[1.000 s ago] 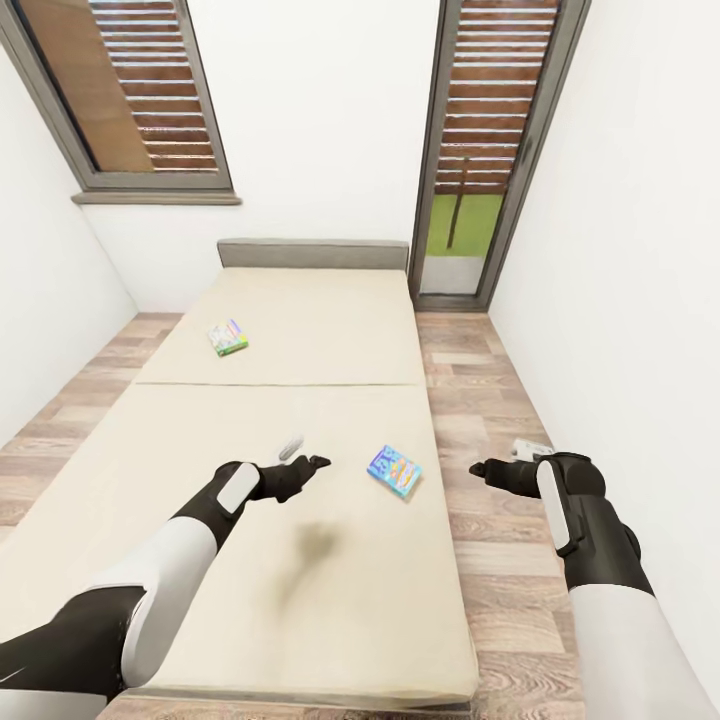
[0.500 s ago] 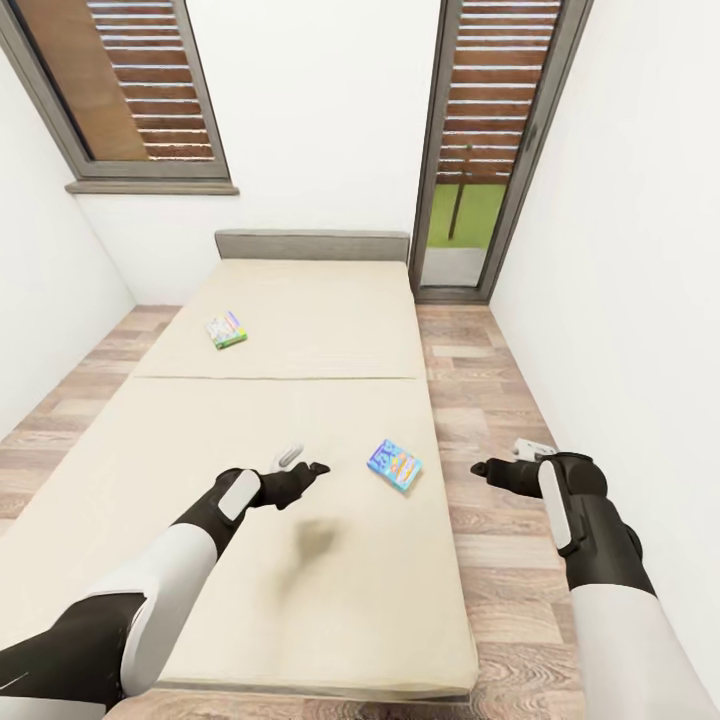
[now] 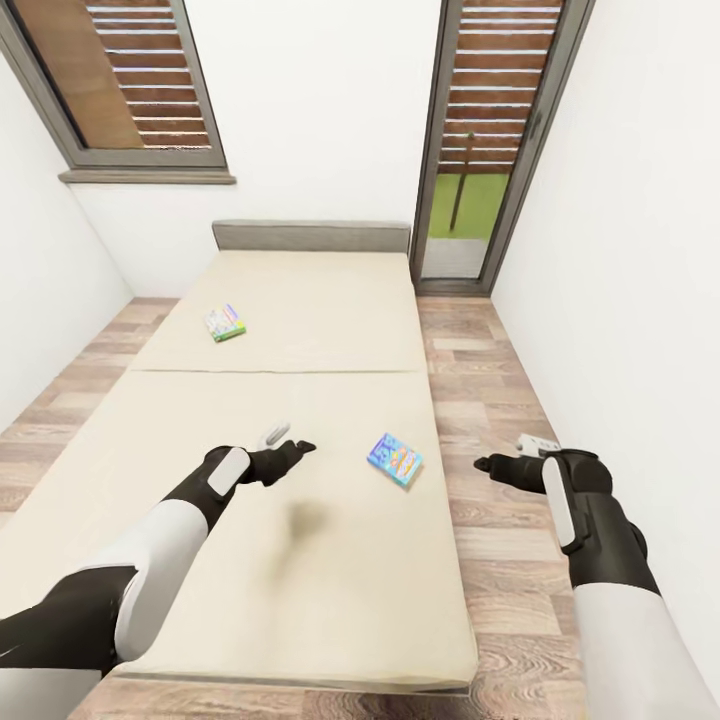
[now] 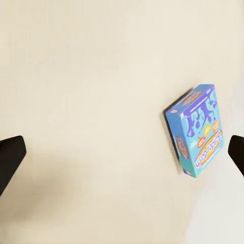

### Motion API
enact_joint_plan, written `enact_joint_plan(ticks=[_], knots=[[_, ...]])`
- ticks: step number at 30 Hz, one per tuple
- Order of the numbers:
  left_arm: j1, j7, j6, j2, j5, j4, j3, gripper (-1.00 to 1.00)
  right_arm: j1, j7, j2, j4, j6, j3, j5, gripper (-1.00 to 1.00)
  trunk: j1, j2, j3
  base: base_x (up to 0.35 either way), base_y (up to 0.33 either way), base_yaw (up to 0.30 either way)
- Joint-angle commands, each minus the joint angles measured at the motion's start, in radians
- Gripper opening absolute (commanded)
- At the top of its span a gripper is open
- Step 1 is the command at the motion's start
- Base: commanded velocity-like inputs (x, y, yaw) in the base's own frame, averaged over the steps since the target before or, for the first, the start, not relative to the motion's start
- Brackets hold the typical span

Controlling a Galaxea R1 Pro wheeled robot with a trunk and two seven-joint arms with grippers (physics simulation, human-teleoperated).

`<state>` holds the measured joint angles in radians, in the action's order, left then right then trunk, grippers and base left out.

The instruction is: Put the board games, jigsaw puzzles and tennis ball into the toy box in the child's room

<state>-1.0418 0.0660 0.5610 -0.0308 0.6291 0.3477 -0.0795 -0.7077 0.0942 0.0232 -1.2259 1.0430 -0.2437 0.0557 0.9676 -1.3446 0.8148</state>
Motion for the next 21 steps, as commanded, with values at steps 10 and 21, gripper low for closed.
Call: enact_joint_plan(ticks=[10, 21], knots=[[-0.072, -0.056, 0.058, 0.026, 0.002, -0.002, -0.012, 1.00, 0.001, 0.001, -0.001, -0.021, 0.004, -0.002, 0.004, 1.00, 0.000, 0.000, 0.017, 0.000, 0.000, 0.000], [-0.095, -0.064, 0.092, 0.028, 0.008, -0.002, -0.011, 1.00, 0.003, 0.001, -0.002, -0.029, 0.004, -0.001, 0.004, 1.00, 0.000, 0.000, 0.035, 0.000, 0.000, 0.000]])
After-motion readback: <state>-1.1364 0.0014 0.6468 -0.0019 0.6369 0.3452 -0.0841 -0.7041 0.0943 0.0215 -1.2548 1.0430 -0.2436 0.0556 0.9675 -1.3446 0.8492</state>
